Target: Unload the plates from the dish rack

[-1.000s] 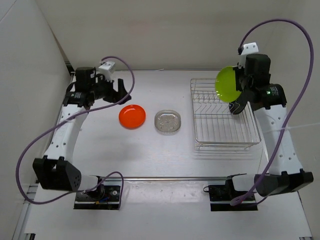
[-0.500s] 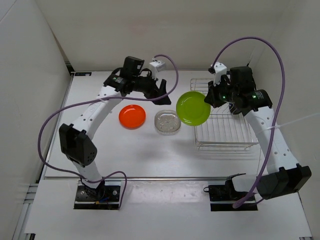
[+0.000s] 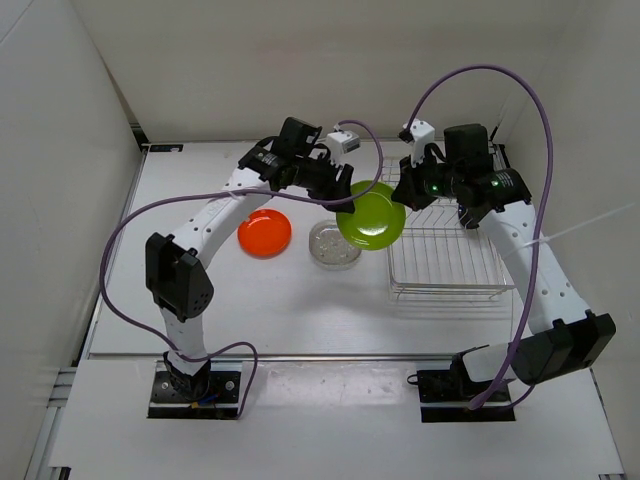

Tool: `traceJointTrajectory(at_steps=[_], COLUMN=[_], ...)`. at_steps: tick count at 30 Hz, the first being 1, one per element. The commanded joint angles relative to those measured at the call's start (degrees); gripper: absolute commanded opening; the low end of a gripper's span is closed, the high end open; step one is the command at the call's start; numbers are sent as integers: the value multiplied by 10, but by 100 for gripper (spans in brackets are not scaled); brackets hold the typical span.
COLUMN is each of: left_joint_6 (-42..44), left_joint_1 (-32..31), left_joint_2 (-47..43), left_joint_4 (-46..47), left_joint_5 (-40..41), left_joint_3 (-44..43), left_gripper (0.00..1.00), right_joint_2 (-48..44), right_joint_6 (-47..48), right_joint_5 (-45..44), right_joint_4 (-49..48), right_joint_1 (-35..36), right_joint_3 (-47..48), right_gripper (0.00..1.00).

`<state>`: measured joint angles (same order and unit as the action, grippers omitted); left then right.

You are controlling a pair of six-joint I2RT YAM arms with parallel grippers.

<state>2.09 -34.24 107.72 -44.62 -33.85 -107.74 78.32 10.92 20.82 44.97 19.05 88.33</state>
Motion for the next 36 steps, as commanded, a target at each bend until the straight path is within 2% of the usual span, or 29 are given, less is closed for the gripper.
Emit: traceJointTrajectory(at_steps=[1,2,3,7,11,13,15,16,19,21,22,23,25,26,28,30,36], left_joint_6=[1,1,-4,-4,-10,-10,-10,-10,-4,-4,3,3,19,20,20,20,44], left_joint_1=[1,1,1,1,1,1,1,1,1,1,1,1,9,28,57,108,237], left_joint_2=[-24,-24,-24,-24,-24,-30,-42,-42,-68,-88,-96,-106,-142,-153,-186,-201,-192], left_joint_4=[0,6,6,6,6,6,11,11,23,28,28,28,48,53,65,72,64], left_joint_5=[13,19,19,25,25,36,46,57,69,98,111,123,164,176,182,169,91], left_joint_3=[-12,-12,-12,-12,-18,-11,0,14,45,61,81,95,153,175,218,268,320], left_gripper=[58,45,40,30,11,11,11,11,11,11,11,11,11,11,11,11,11], right_joint_2=[-1,-1,-1,-1,4,4,9,10,10,15,15,15,10,-7,-20,-40,-83], right_joint_6=[-2,-2,-2,-2,-2,-2,-2,-2,-7,-7,-12,-12,-12,-7,-2,6,25], right_joint_5=[16,16,16,16,16,11,11,11,11,3,-5,-13,-47,-60,-83,-116,-168], right_joint_4=[-20,-20,-20,-20,-20,-20,-20,-20,-20,-20,-20,-20,-27,-27,-43,-48,-67], right_joint_1=[4,4,4,9,9,14,14,14,14,14,14,14,14,14,14,14,14], right_joint_3=[34,34,34,34,29,29,23,23,23,23,23,18,12,0,-11,-28,-68], right_gripper=[0,0,0,0,0,2,22,26,26,64,76,82,86,94,100,100,100])
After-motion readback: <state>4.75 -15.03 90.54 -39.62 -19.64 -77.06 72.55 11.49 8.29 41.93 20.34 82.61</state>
